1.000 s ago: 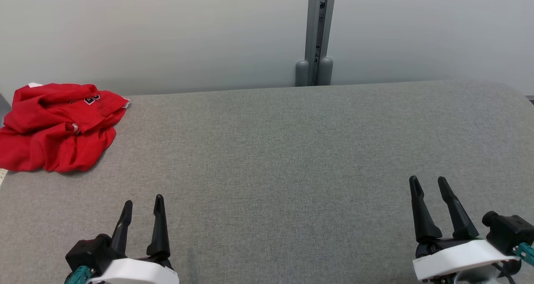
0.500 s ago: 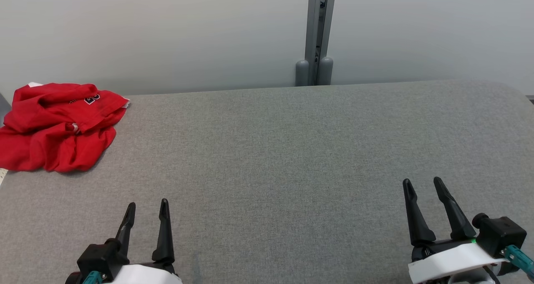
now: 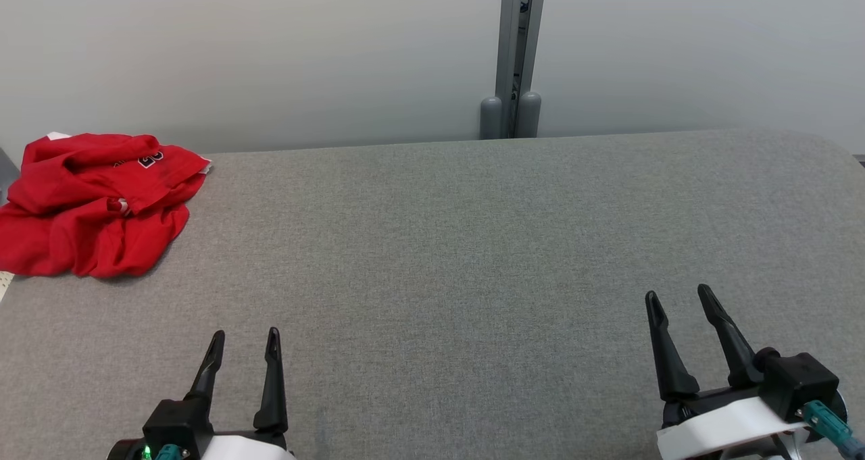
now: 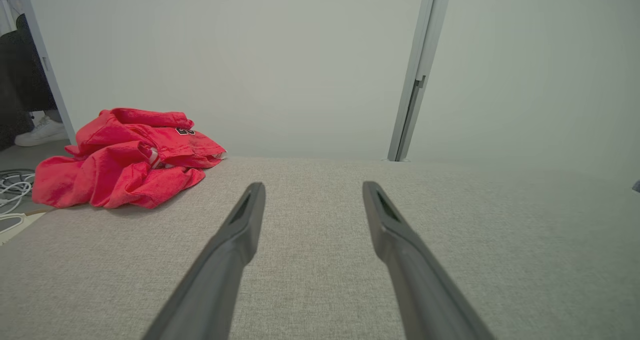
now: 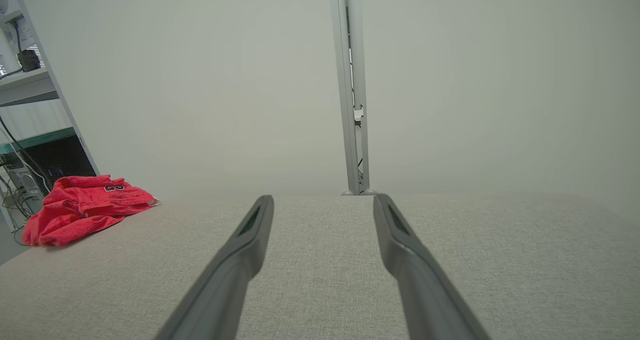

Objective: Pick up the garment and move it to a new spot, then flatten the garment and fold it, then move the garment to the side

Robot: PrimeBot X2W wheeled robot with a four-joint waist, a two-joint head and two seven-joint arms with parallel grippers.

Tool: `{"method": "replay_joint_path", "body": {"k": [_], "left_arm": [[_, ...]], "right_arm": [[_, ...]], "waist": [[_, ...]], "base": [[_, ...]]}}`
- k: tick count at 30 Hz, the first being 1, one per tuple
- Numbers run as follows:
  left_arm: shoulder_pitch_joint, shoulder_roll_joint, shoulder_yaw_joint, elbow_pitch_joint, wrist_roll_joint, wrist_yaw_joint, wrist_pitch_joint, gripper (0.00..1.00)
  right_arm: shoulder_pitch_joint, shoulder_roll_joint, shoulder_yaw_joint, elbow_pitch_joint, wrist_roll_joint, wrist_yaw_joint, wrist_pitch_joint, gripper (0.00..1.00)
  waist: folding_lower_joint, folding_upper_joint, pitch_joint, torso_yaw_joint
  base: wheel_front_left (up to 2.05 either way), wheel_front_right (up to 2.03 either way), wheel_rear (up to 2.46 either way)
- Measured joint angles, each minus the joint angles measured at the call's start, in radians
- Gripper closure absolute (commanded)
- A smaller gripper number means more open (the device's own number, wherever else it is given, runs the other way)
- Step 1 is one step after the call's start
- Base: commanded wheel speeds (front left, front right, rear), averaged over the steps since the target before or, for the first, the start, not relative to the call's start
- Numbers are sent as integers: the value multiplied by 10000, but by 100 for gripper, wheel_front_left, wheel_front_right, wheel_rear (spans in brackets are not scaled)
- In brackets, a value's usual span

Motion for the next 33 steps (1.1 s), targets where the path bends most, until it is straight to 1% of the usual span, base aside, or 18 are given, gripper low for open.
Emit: {"method": "replay_joint_path", "body": {"k": [6, 26, 33], "left_arm": [[14, 2, -23, 73, 297, 44, -73, 0], [14, 4, -23, 148, 309, 100, -94, 0], [-13, 4, -61, 192, 343, 82, -96, 0]], "right_arm": [[-31, -4, 10, -15, -330, 0, -82, 0], [-31, -8, -40, -44, -299, 2, -84, 0], [-27, -13, -121, -121, -301, 2, -84, 0]], "waist": [[0, 0, 12, 7], [0, 0, 55, 57], [0, 0, 77, 245]], "base": [[0, 0, 0], [0, 0, 0], [0, 0, 0]]}}
